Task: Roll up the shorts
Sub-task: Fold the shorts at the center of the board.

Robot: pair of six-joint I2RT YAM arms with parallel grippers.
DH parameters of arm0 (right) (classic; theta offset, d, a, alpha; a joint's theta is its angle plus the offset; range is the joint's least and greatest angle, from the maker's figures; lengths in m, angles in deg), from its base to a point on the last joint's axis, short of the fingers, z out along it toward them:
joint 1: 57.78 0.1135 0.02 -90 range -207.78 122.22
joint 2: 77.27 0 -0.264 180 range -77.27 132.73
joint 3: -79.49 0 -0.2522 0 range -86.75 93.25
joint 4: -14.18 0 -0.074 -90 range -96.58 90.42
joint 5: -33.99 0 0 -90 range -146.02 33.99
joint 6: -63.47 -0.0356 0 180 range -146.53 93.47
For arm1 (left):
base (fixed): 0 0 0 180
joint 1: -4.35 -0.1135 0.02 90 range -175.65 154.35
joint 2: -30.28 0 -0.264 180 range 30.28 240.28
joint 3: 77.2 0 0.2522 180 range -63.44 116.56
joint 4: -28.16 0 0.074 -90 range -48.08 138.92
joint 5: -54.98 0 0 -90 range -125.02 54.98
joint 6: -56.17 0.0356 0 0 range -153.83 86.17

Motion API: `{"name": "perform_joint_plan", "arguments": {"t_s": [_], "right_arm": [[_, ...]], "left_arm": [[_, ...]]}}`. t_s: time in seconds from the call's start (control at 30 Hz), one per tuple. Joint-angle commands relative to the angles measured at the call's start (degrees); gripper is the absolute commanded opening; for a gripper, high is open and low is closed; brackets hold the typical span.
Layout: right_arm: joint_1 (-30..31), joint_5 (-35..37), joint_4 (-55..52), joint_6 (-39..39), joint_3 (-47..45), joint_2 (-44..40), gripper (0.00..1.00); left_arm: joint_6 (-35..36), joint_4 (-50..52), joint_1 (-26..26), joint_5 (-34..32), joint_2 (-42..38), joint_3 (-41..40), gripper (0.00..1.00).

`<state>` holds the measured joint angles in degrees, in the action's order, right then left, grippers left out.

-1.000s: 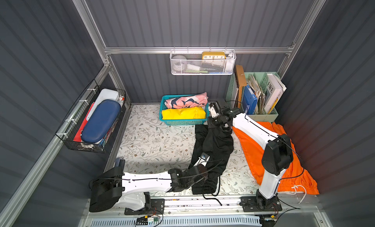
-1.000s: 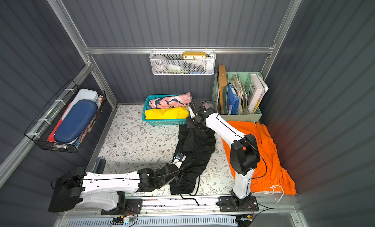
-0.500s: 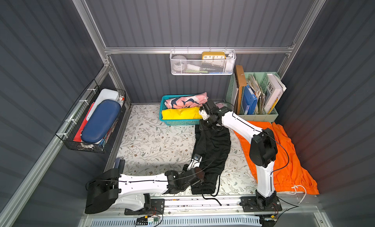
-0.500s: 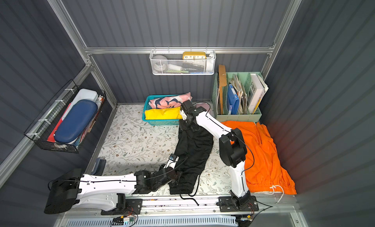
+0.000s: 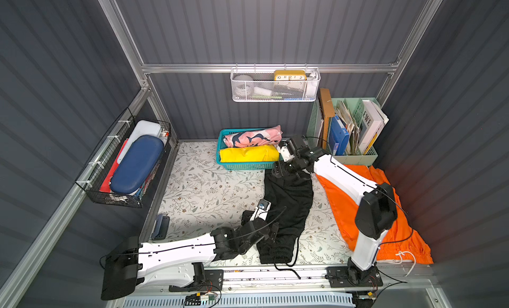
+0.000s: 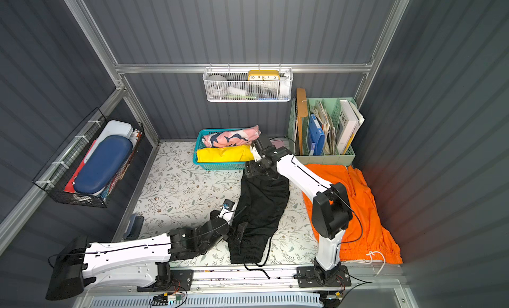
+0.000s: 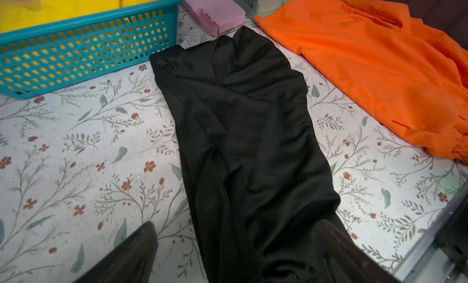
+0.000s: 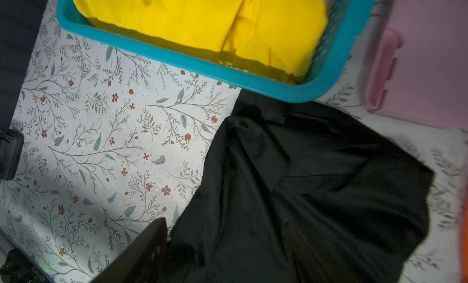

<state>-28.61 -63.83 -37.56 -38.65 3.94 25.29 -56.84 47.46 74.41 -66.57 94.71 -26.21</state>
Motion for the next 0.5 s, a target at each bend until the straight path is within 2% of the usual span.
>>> {"name": "perform_joint_plan", "arguments": {"t_s": [0.0,0.03,0.07,0.13,0.17,0.23,0.3,0.37,0.47], "right_arm": [[-3.0,2.5,1.5,-2.5,-6.5,-4.4,0.66],[-3.9,2.6,1.7,-3.3,-8.9,-5.9,0.6],[-4.5,2.4,1.9,-3.9,-11.3,-7.3,0.52],[-5.7,1.9,2.9,-5.0,-16.7,-9.9,0.29],[-6.1,1.6,3.2,-5.3,-18.7,-10.8,0.2],[-6.5,0.3,4.2,-6.1,-22.9,-12.3,0.02],[-6.6,-1.4,5.1,-6.8,-25.8,-12.6,0.0],[-6.5,-3.9,5.4,-7.4,-27.4,-12.2,0.0],[-6.5,-5.7,6.8,-9.8,-30.2,-11.4,0.0]], "left_arm": [[8.4,-5.2,-3.4,6.1,1.6,2.4,0.94],[9.6,-6.5,-4.3,7.9,2.3,2.7,0.89],[10.9,-8.2,-5.0,10.2,3.0,2.9,0.79],[12.6,-10.2,-6.2,13.8,5.3,3.9,0.54],[13.0,-10.8,-6.6,15.4,6.5,4.5,0.41],[13.8,-12.0,-7.3,18.8,9.3,5.5,0.21],[14.4,-13.5,-7.5,21.7,11.7,6.1,0.08],[14.8,-14.6,-7.7,24.2,14.5,7.0,0.0],[15.4,-15.5,-8.4,27.8,18.7,8.8,0.0]]}}
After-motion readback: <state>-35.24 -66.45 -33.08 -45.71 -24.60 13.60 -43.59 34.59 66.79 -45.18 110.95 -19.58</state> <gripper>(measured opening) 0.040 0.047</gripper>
